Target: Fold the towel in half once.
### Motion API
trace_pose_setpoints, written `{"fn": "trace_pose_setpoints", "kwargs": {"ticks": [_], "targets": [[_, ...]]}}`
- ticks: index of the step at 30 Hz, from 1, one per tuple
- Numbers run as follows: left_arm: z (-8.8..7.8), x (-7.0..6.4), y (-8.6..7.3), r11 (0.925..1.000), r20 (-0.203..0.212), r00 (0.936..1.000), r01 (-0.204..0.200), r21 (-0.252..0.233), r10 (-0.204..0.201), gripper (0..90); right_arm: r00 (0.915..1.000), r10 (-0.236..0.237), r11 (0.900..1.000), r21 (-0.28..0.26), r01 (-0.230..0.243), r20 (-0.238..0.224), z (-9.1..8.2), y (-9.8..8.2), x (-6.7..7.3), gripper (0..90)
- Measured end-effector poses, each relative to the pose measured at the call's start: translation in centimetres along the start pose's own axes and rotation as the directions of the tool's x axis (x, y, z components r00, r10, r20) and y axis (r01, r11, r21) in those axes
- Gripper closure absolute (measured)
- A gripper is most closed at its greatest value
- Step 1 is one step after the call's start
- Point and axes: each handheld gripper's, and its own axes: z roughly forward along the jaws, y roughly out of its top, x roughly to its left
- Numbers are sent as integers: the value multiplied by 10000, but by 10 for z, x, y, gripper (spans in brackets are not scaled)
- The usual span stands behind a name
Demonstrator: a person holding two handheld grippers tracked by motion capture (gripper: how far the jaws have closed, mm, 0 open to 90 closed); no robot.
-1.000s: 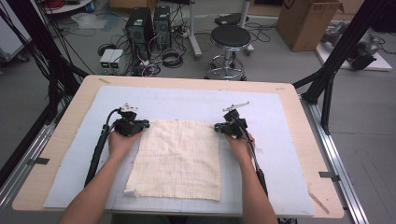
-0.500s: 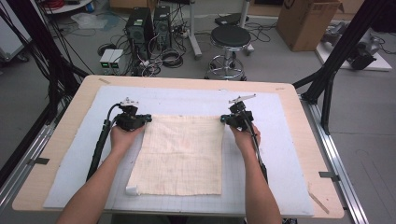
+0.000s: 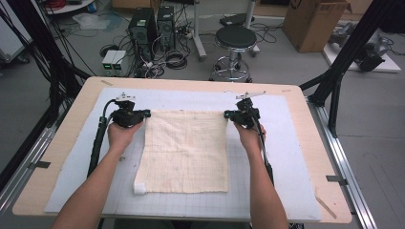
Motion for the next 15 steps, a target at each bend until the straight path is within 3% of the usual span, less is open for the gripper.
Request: {"fn": "trace_pose_setpoints", "kwargs": {"ticks": [15], "targets": [[-17, -14, -1, 9983, 387, 9975, -584, -80, 586, 866, 9954, 161, 9982, -554, -213, -940, -28, -4, 4, 877]]}}
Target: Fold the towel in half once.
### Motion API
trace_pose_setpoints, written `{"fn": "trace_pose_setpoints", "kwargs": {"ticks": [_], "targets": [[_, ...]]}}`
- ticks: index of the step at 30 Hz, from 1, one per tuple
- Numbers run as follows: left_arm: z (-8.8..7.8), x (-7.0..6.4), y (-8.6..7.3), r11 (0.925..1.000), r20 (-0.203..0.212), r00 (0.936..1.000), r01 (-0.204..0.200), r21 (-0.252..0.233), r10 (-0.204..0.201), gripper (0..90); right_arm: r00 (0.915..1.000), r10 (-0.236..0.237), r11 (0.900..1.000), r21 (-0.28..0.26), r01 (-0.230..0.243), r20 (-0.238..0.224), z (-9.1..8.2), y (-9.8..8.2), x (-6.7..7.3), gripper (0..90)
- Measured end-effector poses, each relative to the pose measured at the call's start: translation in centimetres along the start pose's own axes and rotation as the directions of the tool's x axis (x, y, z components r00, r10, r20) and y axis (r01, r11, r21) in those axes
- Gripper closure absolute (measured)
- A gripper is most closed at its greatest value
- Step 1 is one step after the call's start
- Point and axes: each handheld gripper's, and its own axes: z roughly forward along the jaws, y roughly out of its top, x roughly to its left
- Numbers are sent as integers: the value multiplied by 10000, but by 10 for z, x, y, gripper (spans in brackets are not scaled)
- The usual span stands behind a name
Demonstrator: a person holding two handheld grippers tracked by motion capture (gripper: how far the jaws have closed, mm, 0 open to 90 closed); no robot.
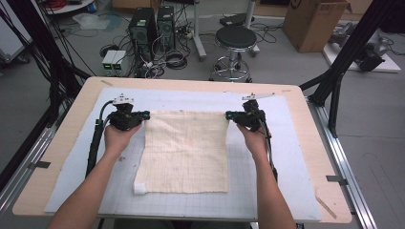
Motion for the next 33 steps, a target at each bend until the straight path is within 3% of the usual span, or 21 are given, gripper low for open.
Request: {"fn": "trace_pose_setpoints", "kwargs": {"ticks": [11, 17, 33], "targets": [[-11, -4, -4, 9999, 228, 9997, -97, -88, 99, 867, 9984, 139, 9994, -295, -155, -555, -10, -9, 3, 876], [-15, -6, -10, 9998, 390, 9992, 18, -194, -11, 867, 9967, -28, 9994, -353, -1, -811, -15, -8, 8, 876], [-24, -10, -8, 9990, 700, 9975, -64, -448, 96, 867, 9949, -182, 9987, -501, 133, -994, -20, -7, 13, 876]]}}
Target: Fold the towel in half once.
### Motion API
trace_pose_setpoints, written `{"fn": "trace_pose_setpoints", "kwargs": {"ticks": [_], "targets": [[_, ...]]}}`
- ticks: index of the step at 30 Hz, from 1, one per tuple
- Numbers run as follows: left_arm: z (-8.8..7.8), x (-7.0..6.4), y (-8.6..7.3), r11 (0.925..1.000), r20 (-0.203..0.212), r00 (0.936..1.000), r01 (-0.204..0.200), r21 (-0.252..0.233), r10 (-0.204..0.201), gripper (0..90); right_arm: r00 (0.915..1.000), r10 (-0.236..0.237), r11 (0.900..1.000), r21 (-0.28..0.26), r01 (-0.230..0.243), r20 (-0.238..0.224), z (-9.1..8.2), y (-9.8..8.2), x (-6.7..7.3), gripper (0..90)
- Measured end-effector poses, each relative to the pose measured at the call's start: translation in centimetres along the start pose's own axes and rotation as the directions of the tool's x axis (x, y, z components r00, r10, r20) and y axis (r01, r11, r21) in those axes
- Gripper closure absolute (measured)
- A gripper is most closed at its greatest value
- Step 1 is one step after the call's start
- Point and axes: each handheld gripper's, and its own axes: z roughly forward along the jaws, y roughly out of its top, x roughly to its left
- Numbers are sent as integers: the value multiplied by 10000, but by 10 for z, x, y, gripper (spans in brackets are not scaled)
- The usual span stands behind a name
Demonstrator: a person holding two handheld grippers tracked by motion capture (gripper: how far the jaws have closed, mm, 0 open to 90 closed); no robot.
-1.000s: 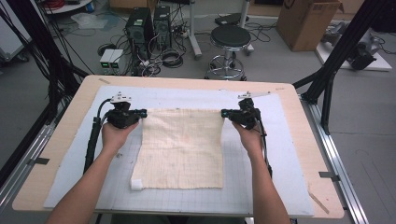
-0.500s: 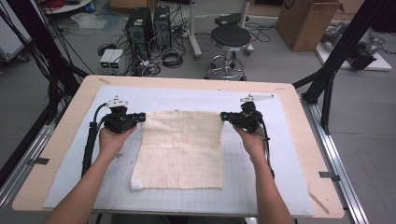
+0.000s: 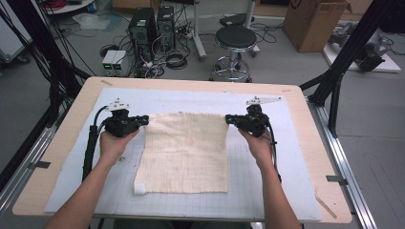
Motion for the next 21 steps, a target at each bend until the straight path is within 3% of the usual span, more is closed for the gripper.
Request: {"fn": "trace_pose_setpoints", "kwargs": {"ticks": [7, 15, 21], "targets": [[-5, -1, 0, 9999, 12, 9999, -110, -35, 110, 867, 9999, -44, 10000, -50, 44, -117, -3, 1, 4, 876], [-9, 2, -11, 9999, 129, 9999, 114, -86, -113, 868, 9997, -126, 9999, -66, 125, -217, -4, 2, 8, 876], [-12, -1, -11, 9999, 273, 9996, 52, -147, -48, 867, 9994, -163, 9999, -7, 163, -302, -5, 1, 11, 875]]}}
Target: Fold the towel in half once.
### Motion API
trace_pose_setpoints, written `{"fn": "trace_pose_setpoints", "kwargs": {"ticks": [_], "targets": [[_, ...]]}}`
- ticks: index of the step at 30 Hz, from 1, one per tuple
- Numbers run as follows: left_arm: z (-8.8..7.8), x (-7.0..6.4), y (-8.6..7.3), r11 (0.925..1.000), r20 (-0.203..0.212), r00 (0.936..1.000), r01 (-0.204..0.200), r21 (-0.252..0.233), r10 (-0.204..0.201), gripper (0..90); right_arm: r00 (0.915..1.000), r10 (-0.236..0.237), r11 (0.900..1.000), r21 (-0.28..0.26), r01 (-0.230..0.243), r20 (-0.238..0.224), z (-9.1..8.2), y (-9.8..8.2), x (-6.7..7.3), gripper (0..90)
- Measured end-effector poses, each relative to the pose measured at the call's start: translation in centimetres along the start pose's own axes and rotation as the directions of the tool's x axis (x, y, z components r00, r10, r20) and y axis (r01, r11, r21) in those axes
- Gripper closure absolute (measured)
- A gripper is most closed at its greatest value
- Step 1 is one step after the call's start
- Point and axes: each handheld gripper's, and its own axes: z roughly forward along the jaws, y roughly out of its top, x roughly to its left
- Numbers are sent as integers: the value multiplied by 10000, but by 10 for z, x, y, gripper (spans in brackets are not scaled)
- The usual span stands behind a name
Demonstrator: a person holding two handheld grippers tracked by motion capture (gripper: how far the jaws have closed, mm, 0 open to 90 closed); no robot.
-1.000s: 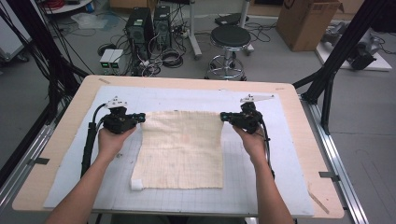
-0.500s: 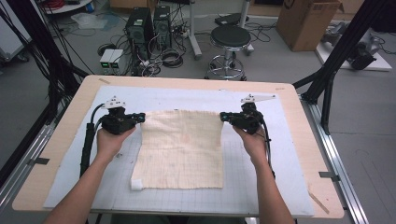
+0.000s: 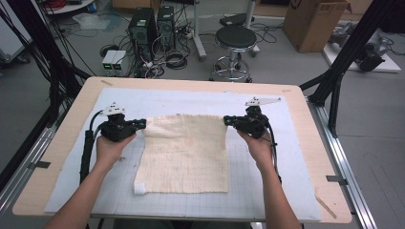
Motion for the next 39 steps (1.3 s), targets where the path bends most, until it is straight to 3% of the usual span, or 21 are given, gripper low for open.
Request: {"fn": "trace_pose_setpoints", "kwargs": {"ticks": [17, 35, 39], "targets": [[-10, -4, -8, 9999, 282, 9996, -90, -104, 93, 867, 9992, 92, 9996, -262, -102, -380, -10, -21, 2, 874], [-29, -15, -28, 9994, 711, 9969, -334, -20, 335, 867, 9966, -178, 9995, -256, 158, -802, -21, -39, 20, 872], [-33, -19, -31, 9985, 778, 9955, -546, -20, 546, 867, 9962, -243, 9996, -186, 228, -838, -23, -45, 22, 872]]}}
